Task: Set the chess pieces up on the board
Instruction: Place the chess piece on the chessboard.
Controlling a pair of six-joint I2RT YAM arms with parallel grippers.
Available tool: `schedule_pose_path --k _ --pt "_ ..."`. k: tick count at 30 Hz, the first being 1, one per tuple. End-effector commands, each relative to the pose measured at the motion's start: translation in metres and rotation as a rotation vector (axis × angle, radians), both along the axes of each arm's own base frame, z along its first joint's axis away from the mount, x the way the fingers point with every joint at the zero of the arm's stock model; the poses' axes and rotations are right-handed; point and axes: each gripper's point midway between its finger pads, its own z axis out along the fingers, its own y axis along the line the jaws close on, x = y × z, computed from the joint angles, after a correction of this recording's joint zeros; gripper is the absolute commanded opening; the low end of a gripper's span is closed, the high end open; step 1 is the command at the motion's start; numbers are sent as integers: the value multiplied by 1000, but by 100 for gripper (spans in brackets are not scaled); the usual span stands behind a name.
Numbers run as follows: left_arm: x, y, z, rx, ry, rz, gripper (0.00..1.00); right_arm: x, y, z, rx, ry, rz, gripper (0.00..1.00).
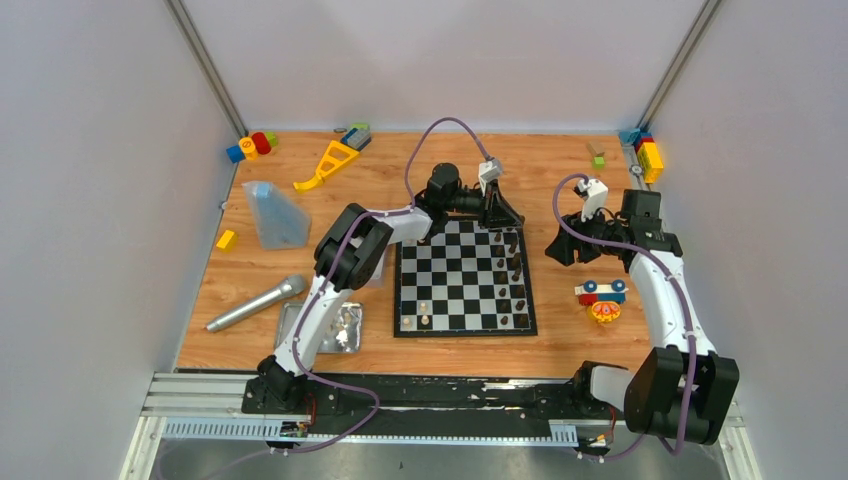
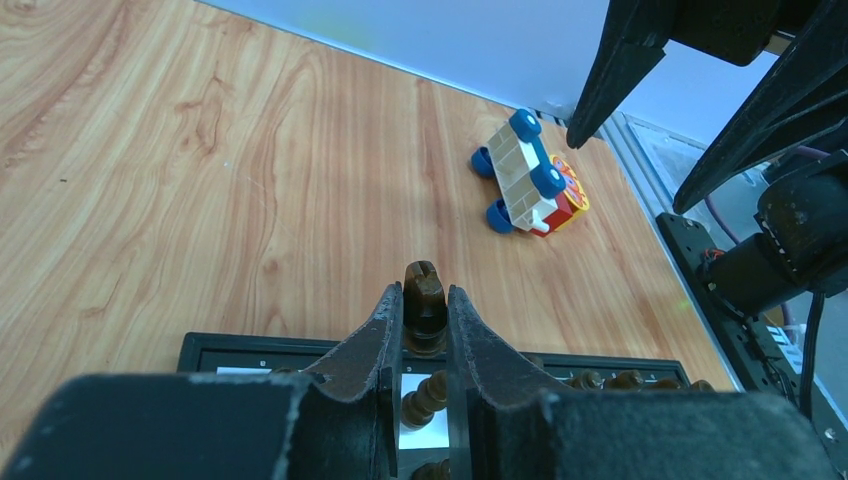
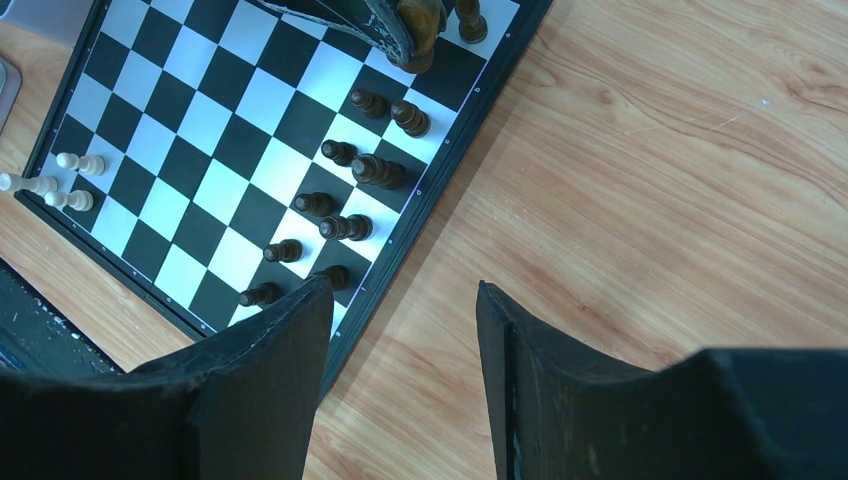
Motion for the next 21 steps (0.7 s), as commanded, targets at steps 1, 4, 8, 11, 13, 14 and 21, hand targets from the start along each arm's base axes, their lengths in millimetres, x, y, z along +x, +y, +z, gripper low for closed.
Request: schedule_pose_path --k 1,4,8,11,13,14,21 --pt "-1 -2 4 -22 -30 -1 8 1 4 0 21 -10 27 56" --pt "-3 2 9 -18 -36 -5 7 0 5 0 28 -6 31 55" --pt "-10 10 19 -9 -53 -14 5 0 12 7 71 -12 57 55" --pt "-17 18 19 31 -62 -27 3 6 19 19 114 -30 81 56" --pt "-23 24 22 58 -95 -36 2 16 22 26 142 -33 85 56" --pt "-25 28 27 59 -142 -39 2 20 25 30 162 -28 95 56" --pt "-45 52 44 106 -245 -56 0 47 57 44 203 -15 199 54"
